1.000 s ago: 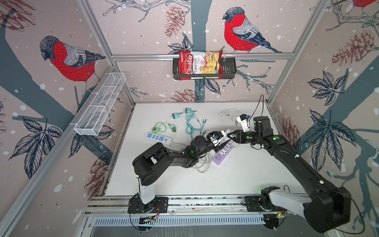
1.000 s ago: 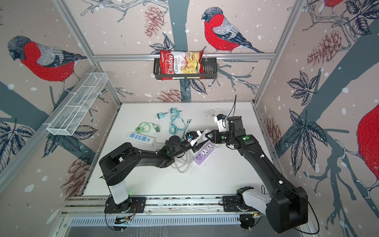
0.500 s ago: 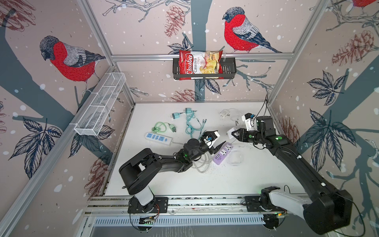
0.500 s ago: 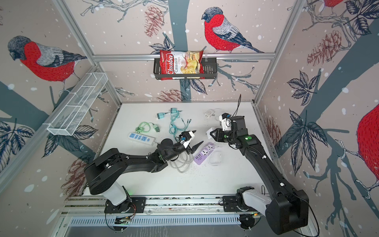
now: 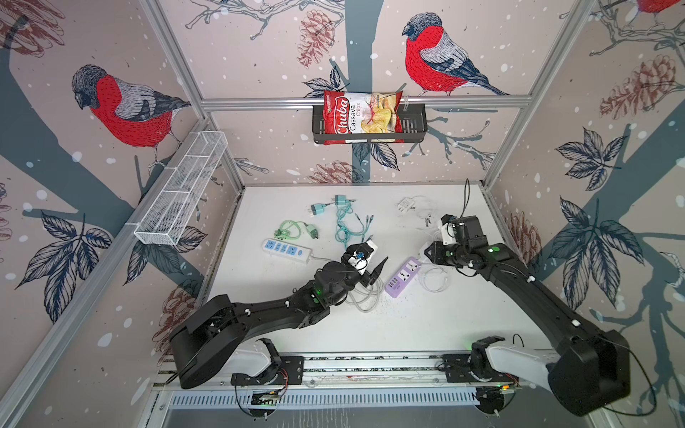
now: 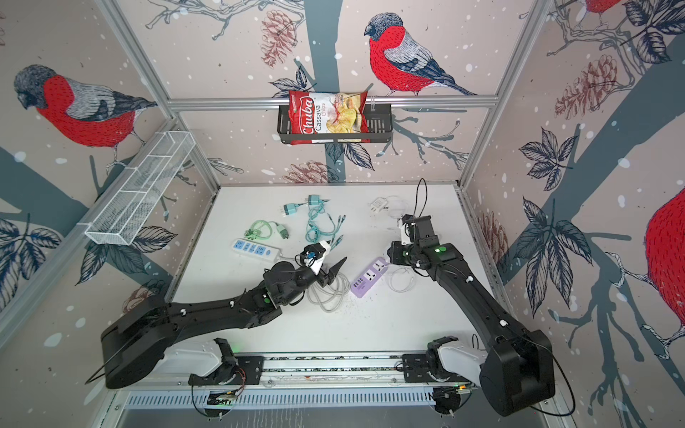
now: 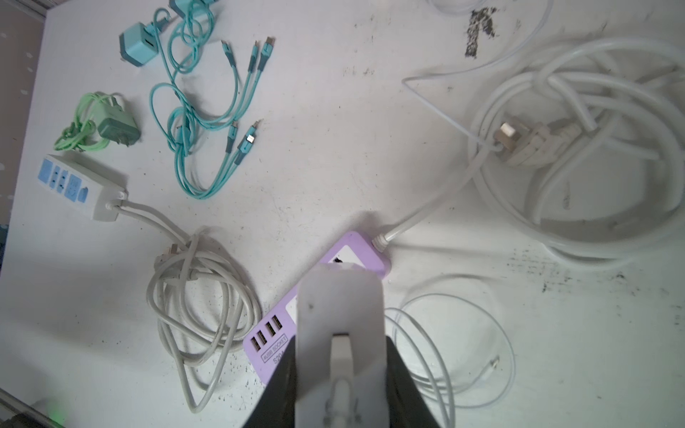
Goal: Insert the plug
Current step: 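Carry the charger over the purple strip with the right gripper while left grips it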
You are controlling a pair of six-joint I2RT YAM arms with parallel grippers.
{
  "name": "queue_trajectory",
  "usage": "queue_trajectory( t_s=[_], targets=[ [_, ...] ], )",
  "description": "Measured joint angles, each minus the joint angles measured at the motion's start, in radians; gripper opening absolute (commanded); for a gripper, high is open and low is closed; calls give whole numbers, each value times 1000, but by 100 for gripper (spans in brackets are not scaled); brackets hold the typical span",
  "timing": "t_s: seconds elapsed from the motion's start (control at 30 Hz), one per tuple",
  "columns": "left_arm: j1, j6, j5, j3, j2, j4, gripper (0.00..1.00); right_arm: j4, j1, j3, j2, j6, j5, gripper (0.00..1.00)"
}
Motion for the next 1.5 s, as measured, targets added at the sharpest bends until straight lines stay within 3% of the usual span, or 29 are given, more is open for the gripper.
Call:
queue_trajectory(
  t_s=[0.37,0.6,1.03,1.27,1.5],
  targets=[
    [-26,-80,-41,-49,-56,-82,70,-49,77,18,63,2,103,7],
    [-51,-140,-34,12,27,-216,62,-62,114,21,119,2,131,8],
    [-130,-268,-13,163,217,-444,58,-51,148,-4,131,22,139,8],
    [-133,-306,-19,321,351,-614,58,-35,157,-2,132,22,140,8],
    [-143,-309,-10,337,408,-680,61,-29,145,4,138,30,147,9]
  ],
)
